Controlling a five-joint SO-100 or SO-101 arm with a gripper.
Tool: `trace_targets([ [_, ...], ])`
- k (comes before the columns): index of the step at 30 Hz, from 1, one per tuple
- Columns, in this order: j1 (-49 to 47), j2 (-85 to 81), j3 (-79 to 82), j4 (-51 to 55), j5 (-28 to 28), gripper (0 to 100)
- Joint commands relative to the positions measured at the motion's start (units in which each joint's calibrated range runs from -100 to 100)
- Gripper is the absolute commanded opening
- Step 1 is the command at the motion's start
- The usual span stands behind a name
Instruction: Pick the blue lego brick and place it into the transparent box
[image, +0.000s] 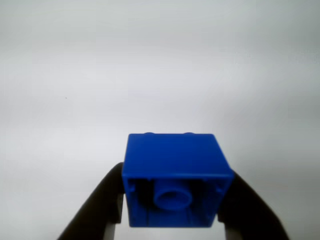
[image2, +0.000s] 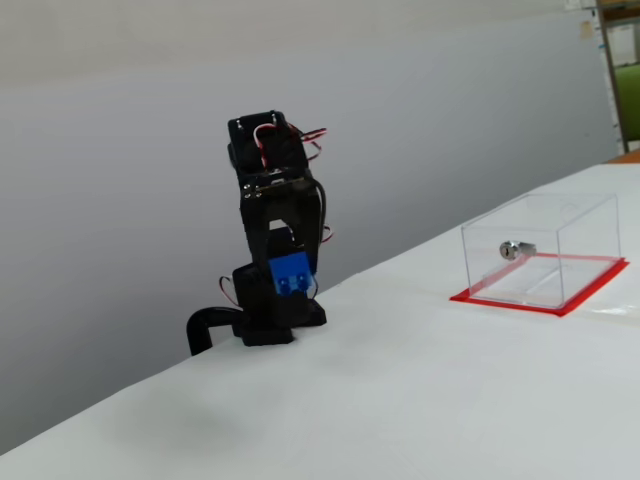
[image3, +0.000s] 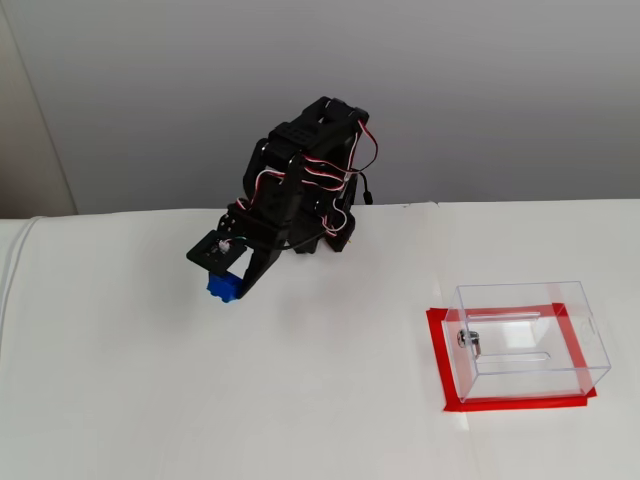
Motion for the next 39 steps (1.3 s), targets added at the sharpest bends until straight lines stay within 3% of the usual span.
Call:
trace_targets([
  [1, -6.46, -2.29, -4.15, -3.78, -1.62, 7],
  [10, -24.95, -1.27, -5.78, -10.48, -3.24, 7],
  [39, -77.52, 19.26, -26.21, -10.3, -2.61, 7],
])
